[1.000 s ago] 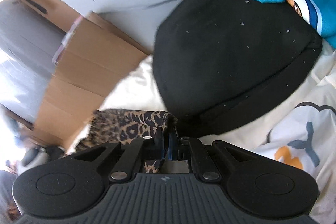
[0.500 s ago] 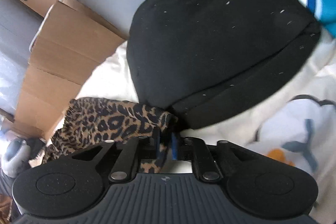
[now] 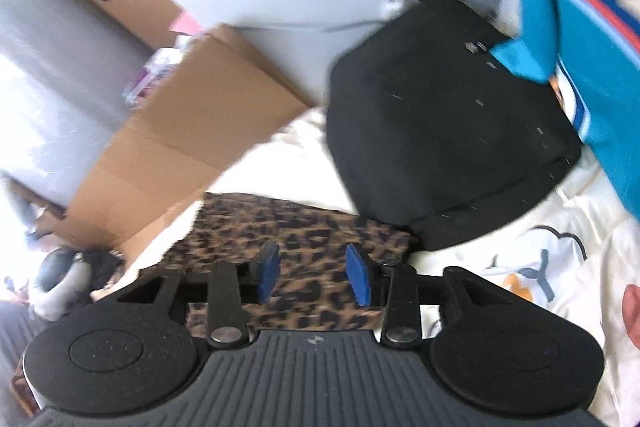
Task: Fold clothes
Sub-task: 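Lay the leopard shorts flat on the sheet and open both grippers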
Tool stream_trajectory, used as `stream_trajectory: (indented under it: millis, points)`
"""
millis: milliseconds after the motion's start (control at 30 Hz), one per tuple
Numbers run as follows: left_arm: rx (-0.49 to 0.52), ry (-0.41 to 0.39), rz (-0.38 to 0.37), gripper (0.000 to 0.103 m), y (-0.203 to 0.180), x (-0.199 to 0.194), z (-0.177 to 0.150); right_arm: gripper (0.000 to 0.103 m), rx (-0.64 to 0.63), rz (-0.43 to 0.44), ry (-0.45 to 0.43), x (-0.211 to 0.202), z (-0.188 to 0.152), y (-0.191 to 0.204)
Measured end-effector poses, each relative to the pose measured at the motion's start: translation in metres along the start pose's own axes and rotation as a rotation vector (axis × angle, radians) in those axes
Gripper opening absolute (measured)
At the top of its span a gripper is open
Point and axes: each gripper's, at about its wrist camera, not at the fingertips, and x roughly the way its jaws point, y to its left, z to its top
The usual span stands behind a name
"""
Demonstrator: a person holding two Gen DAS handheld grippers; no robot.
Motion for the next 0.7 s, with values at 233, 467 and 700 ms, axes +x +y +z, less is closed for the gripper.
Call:
stream_trajectory:
  millis: [233, 467, 700]
  points:
    - [0.08, -0.05, -0.04, 0.028, -0.026, -0.088, 0.048, 0.049, -0.081, 0.054, 0.028, -0.054, 0.02, 0.062]
    - [0.163, -0.175, -0.04, 0.046, -0.04, -0.197, 0.116, 0.052, -0.115, 0.059, 0.065, -0.102, 0.037, 0.111]
    - [0.255, -0.281, -0.044, 0.061, -0.035, -0.319, 0.169, 0.053, -0.154, 0.064, 0.025, -0.155, 0.065, 0.158]
